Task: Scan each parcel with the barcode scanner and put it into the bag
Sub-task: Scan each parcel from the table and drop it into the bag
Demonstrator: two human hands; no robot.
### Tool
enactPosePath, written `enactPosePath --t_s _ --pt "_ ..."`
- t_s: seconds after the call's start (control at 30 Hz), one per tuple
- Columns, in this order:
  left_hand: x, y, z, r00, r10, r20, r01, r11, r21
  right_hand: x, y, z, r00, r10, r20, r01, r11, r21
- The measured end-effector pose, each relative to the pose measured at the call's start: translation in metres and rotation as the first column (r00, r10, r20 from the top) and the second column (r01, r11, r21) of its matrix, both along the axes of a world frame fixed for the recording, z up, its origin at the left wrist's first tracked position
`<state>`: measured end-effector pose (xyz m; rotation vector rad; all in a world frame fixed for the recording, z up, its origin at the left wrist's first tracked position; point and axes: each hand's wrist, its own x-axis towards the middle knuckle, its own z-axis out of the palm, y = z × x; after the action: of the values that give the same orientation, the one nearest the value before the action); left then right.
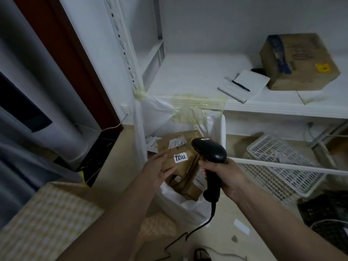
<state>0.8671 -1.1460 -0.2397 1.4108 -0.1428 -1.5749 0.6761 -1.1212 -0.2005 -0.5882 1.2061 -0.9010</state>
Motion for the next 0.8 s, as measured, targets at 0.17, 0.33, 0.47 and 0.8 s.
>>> enactPosePath --t_s 0.17,0.33,0.47,0.8 --pt "-0.025 -0.045 -0.023 0.995 0.1 -0.03 -0.101 0.995 -0.02 -0.019 -0.05 -0.019 0.993 0.113 -0.017 -0.112 0.993 0.03" --pt "-0.029 -0.054 -0.033 0.994 -0.1 0.045 0.098 0.994 0.046 -0.018 -0.074 -0.031 0.982 0.176 -0.068 -0.173 0.983 0.057" --pt "-0.025 -0.053 -0.025 0.957 -0.18 0.225 0.147 0.977 0.158 -0.009 -0.085 -0.03 0.969 0.238 -0.068 -0.235 0.971 0.054" --pt "0.049 0.012 -0.012 0.413 -0.404 0.816 0.139 0.914 0.382 0.064 -0.066 -0.021 0.846 0.533 -0.019 -0.533 0.846 0.017"
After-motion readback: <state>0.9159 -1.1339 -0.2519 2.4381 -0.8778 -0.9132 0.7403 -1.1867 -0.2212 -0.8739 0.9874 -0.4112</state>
